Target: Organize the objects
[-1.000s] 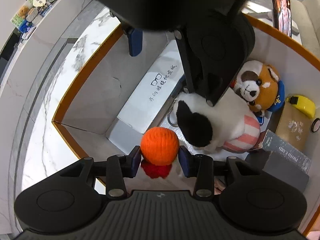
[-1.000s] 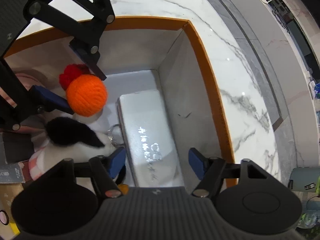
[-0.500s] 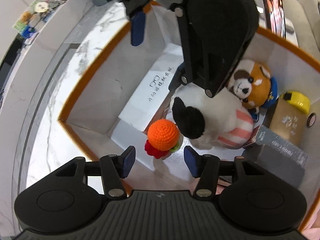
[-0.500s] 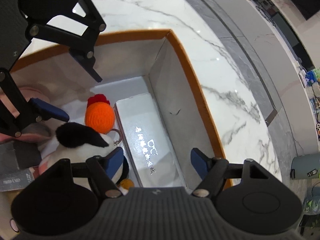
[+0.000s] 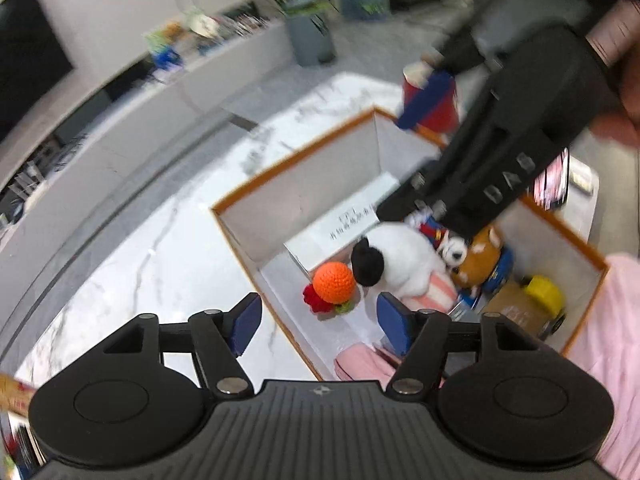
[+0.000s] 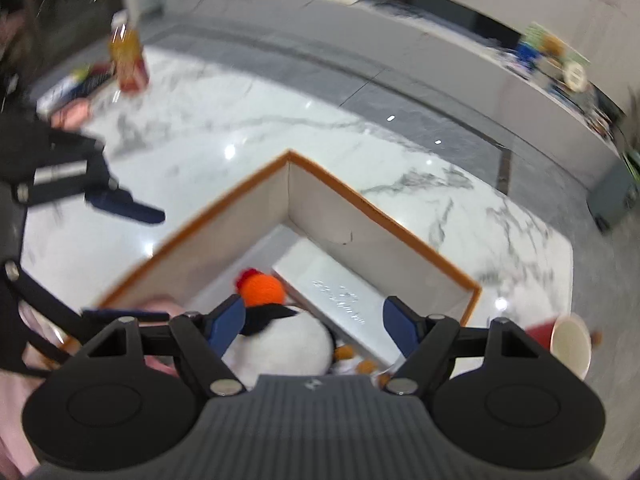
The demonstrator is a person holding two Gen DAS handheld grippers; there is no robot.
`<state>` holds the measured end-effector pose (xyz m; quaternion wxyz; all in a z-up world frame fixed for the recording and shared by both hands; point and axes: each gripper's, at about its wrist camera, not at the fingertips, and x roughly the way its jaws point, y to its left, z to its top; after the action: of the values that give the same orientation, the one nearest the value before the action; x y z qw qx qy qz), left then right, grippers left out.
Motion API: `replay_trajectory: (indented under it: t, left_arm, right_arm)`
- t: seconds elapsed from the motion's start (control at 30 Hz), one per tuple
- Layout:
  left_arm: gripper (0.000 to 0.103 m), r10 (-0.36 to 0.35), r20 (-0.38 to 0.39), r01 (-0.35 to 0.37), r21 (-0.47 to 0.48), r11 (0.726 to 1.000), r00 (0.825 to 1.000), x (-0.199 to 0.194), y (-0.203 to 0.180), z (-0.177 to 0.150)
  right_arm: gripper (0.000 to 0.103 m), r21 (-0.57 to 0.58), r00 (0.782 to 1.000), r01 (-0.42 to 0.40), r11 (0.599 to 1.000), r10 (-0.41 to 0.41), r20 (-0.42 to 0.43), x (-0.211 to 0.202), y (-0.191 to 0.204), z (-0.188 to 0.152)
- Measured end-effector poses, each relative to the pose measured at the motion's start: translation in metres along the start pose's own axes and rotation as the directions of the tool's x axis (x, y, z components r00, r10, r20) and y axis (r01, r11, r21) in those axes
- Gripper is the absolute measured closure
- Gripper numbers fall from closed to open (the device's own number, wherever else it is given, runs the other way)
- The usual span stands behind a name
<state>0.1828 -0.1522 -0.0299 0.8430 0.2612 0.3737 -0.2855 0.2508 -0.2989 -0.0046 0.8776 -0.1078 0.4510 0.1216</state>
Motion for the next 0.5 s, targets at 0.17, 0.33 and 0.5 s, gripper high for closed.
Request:
replay_trajectory:
  t: [0.17,0.33,0.5]
  left_arm:
    - [0.012,0.112,0.16,-0.087,-0.157,0.984,0.981,-0.05,0.003,-0.021]
    - [0.008,0.252,0.187,-0.206,-0.233,0.95,0.95,-0.072,-0.014,-0.046]
    - [0.008,0.306,0.171,-0.22,-0.393,0.893,0.936,-0.081,-0.017,-0.073]
  right_arm:
    - [0.023,0.13,0.994,0.042,0.991,-0.055,0.097,-0.04,0.027,-0.024]
    - [0.019,0.253,0.971,0.099,0.962,-0.149,0.187,-0.077,0.062,-0.066]
    - [0.017,0.363,0.956,0.108,0.925,-0.197,0.218,-0.091,0.088,-0.106]
